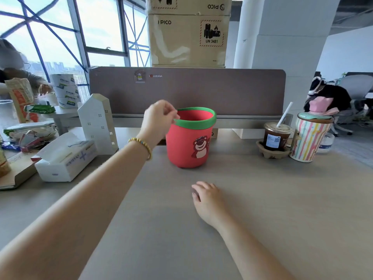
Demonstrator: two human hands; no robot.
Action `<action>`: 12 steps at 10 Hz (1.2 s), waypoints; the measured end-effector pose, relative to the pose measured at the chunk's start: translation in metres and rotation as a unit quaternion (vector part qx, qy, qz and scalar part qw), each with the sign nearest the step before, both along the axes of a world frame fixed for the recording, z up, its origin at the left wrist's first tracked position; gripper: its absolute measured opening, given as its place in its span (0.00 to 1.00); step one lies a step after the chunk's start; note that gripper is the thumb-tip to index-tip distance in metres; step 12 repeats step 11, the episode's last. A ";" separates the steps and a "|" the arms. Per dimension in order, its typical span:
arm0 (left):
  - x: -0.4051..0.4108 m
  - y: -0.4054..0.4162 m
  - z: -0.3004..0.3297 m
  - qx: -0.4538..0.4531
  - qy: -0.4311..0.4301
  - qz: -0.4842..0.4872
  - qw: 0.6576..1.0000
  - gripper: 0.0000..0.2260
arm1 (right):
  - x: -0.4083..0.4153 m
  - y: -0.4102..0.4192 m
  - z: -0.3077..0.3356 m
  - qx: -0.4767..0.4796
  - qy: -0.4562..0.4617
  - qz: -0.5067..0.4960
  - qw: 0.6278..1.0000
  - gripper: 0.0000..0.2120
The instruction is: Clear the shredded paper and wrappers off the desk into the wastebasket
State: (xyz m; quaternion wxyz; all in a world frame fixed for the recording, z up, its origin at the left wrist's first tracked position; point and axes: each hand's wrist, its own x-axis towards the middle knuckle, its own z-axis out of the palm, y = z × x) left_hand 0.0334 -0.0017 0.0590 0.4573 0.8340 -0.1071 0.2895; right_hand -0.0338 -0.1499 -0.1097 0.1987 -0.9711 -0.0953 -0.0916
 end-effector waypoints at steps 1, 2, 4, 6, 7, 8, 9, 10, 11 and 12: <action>0.022 -0.016 0.026 0.029 -0.012 0.024 0.999 0.04 | 0.004 -0.001 -0.001 0.000 0.005 0.003 1.000 0.17; 0.045 -0.027 0.026 0.099 -0.003 0.042 0.994 0.05 | 0.005 -0.003 -0.002 0.003 0.010 0.006 1.000 0.18; 0.064 -0.046 0.020 0.188 0.021 0.046 0.981 0.09 | 0.005 -0.004 -0.001 0.004 0.012 0.012 1.000 0.18; 0.066 -0.050 0.014 0.217 0.069 0.063 0.972 0.16 | 0.004 -0.005 -0.002 0.005 0.010 0.013 1.000 0.18; 0.064 -0.048 0.012 0.227 0.075 0.071 0.968 0.18 | 0.003 -0.005 0.000 0.009 0.014 0.015 1.000 0.18; 0.062 -0.046 0.009 0.243 0.071 0.073 0.965 0.15 | 0.002 -0.005 0.000 0.006 0.013 0.016 1.000 0.18; 0.055 -0.045 0.008 0.221 0.064 0.057 0.971 0.09 | 0.001 -0.005 0.002 0.006 0.014 0.015 1.000 0.18; 0.050 -0.043 0.008 0.200 0.039 0.054 0.978 0.09 | 0.001 -0.006 0.002 0.010 0.012 0.012 1.000 0.18; 0.030 -0.044 0.009 0.168 -0.006 0.051 0.984 0.10 | 0.001 -0.005 0.001 0.010 0.007 0.009 1.000 0.18; 0.030 -0.044 0.009 0.168 -0.006 0.051 0.984 0.10 | 0.001 -0.005 0.001 0.010 0.007 0.009 1.000 0.18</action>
